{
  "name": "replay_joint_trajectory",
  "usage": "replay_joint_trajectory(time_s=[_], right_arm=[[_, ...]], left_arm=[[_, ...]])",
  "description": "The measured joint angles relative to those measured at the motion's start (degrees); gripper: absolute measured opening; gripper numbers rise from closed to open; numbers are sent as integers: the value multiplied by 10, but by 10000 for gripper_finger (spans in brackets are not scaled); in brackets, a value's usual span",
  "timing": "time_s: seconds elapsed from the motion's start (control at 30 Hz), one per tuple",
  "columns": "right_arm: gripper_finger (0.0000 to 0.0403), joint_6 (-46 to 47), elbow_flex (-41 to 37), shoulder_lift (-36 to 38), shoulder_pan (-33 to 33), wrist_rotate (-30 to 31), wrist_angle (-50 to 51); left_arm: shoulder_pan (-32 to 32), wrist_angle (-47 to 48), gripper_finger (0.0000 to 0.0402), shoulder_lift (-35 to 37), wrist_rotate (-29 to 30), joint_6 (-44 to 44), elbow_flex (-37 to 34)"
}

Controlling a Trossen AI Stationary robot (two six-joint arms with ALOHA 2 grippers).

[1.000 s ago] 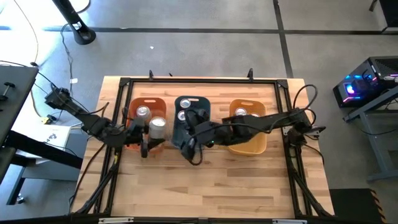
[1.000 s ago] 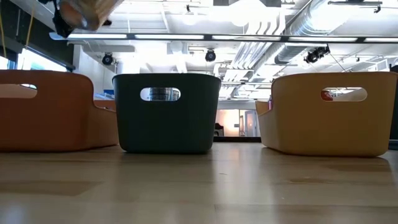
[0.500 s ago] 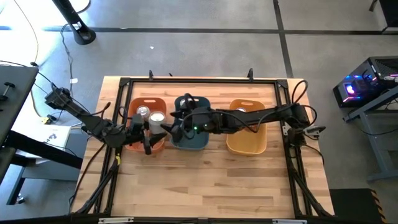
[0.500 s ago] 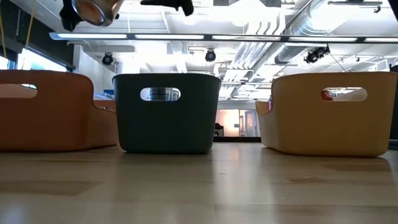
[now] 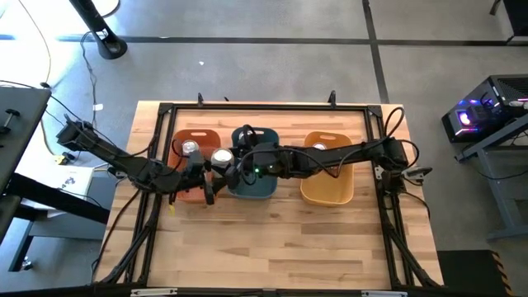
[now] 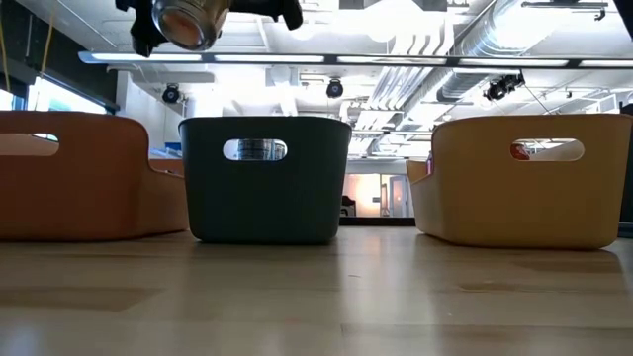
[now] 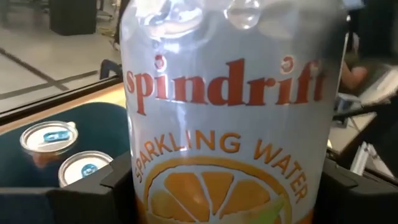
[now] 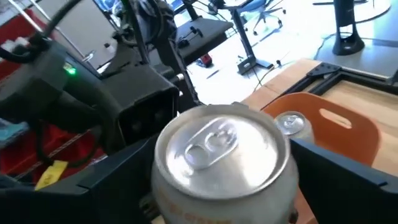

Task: Sort soda cans
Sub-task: Put the yellow-white soda can into the orange bin

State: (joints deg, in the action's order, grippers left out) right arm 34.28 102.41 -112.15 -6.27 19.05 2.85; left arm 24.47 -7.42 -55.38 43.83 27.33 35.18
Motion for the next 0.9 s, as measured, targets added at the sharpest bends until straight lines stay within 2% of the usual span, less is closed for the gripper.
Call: replay_joint_trajectory(time_s=[0.13, 0.3, 0.5, 0.67, 0.9], right_arm=[[347, 0, 0, -1, -7, 29, -4], [276, -5, 0, -1, -13, 63, -7], [276, -12, 0, 0, -13, 59, -6], [276, -32, 0, 13, -13, 60, 15], [276, -60, 0, 62, -8, 85, 88]], left_arm=[[-6, -3, 279, 3, 4, 9, 0], [-7, -17, 280, -1, 8, -7, 0], [-18, -19, 281, -1, 6, -14, 0], [-22, -9, 311, 3, -19, -58, 1], [-20, 95, 356, 34, -65, -55, 6]])
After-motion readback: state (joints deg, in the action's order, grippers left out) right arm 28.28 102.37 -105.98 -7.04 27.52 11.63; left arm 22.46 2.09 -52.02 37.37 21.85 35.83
